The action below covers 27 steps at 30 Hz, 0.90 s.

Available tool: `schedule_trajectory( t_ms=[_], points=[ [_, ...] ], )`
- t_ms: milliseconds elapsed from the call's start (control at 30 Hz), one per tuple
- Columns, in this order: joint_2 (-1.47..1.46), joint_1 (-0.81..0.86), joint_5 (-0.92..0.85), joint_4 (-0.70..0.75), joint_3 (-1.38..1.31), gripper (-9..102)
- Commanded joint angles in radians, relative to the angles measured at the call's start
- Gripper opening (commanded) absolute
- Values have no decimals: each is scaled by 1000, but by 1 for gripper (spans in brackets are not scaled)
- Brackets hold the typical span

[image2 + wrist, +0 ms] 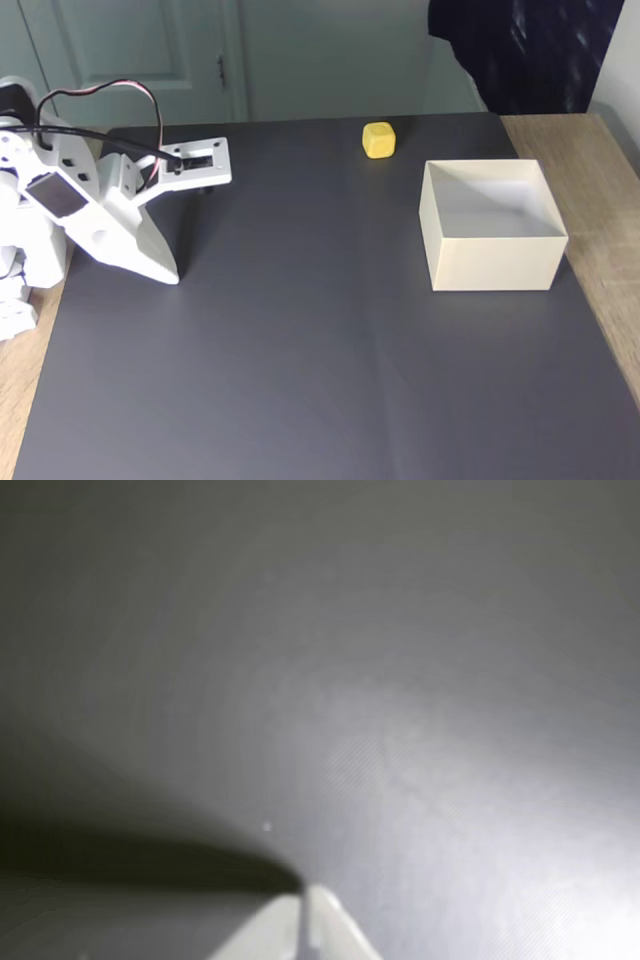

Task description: Grasp a cube block and put it in the white box.

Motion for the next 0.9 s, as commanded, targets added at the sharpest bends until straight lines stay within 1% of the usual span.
schedule_trajectory(
  t_ms=[0, 200, 333, 533, 633, 700, 867],
  points=[
    [8, 17, -8, 9, -3, 0],
    [8, 35, 3, 2, -3, 1],
    [6, 35, 55, -21, -28, 2],
    [-9, -26, 54, -143, -95, 4],
    [-117, -64, 51, -198, -167, 3],
    [-219, -87, 48, -264, -233, 3],
    [-595, -126, 25, -442, -495, 5]
  ],
)
